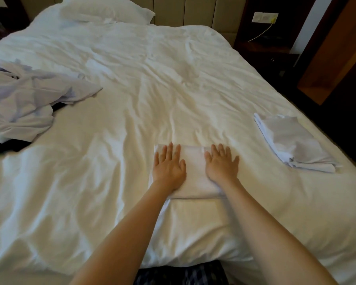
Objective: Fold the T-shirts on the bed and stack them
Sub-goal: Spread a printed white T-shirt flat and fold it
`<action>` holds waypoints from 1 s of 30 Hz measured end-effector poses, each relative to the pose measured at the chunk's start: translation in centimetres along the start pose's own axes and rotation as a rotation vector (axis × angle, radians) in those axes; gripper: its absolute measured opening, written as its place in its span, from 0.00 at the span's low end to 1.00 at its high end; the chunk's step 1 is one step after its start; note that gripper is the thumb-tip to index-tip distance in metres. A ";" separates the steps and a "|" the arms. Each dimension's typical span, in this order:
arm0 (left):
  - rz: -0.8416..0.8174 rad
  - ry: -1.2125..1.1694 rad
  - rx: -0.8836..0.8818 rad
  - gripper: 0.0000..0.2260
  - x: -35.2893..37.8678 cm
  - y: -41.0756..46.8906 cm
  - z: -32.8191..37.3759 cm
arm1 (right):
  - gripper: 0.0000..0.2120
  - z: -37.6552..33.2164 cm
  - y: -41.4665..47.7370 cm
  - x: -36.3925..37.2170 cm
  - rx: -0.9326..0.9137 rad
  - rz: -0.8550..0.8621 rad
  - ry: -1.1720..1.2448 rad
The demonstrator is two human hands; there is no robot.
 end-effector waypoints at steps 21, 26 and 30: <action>-0.042 -0.669 -0.402 0.28 -2.2 -4.3 -7.3 | 0.16 4.7 -4.9 1.7 0.355 -0.335 1.291; -0.233 -1.185 -0.574 0.22 0.7 -8.8 -8.1 | 0.06 3.9 -7.1 2.8 0.339 -0.448 1.561; -0.253 -1.805 -0.642 0.10 2.5 -11.2 -6.7 | 0.09 3.2 -8.1 2.5 0.327 -0.375 1.641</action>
Point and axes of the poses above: each hand's wrist, its own y-axis towards the middle knuckle, its own x-axis out of the palm, z = x × y, the point moved 9 cm from there along y, towards the middle knuckle, and after that the axes turned 3 degrees about -z, right-handed, at the moved point
